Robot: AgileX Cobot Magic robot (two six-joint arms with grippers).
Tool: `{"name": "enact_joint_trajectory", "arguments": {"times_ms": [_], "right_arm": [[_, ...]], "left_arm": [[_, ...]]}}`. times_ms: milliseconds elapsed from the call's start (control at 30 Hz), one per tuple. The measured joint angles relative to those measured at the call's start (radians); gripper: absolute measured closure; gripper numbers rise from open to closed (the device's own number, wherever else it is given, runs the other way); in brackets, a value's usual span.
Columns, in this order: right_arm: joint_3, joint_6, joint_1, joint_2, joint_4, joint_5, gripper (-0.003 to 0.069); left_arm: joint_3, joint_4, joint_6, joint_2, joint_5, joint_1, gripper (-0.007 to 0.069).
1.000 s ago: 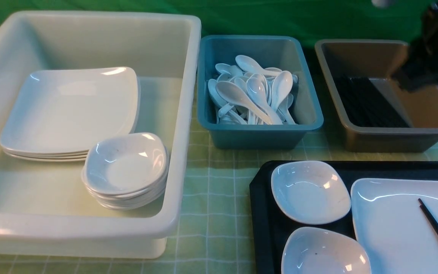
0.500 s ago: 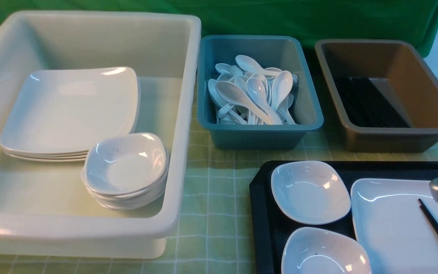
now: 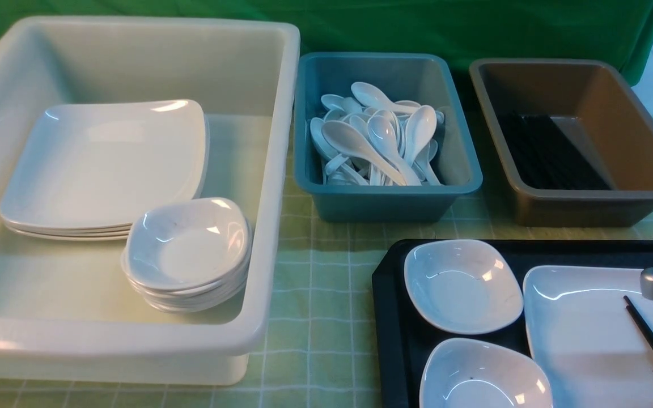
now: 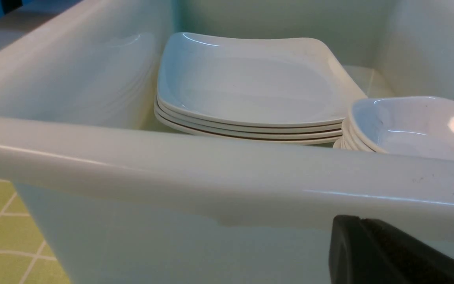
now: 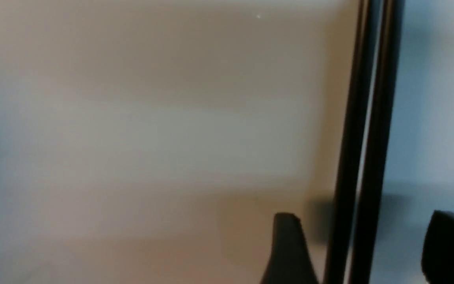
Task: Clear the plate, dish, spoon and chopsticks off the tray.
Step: Use the right arm to grab a pair of chopsticks from the plate
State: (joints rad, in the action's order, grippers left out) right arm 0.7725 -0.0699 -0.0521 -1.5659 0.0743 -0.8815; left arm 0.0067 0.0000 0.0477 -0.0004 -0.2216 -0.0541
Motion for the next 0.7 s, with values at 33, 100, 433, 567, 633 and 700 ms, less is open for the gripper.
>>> {"name": "enact_joint_trajectory", "arguments": {"times_ms": [33,100,433,567,633,700], "right_arm": [[0.0,0.0,0.0,-0.013,0.001,0.005,0.0223],[0.001,-0.002,-0.001,-0.04,0.006,0.008,0.0224],[0.028,-0.05,-0.001,-0.066,0.007,-0.059,0.0561],[0.124,-0.05,-0.002,-0.08,0.007,-0.204,0.0557],[0.165,-0.05,-0.002,-0.08,-0.003,-0.25,0.0557],[0.232,-0.05,-0.002,-0.077,-0.022,-0.296,0.0557]], "left_arm": [[0.0,0.0,0.0,0.0,0.0,0.0,0.0626],[0.0,0.0,0.0,0.0,0.0,0.0,0.0626],[0.0,0.0,0.0,0.0,0.0,0.0,0.0626],[0.0,0.0,-0.001,0.0,0.0,0.0,0.0626],[0.0,0.0,0.0,0.0,0.0,0.0,0.0626],[0.0,0.0,0.0,0.0,0.0,0.0,0.0626]]}}
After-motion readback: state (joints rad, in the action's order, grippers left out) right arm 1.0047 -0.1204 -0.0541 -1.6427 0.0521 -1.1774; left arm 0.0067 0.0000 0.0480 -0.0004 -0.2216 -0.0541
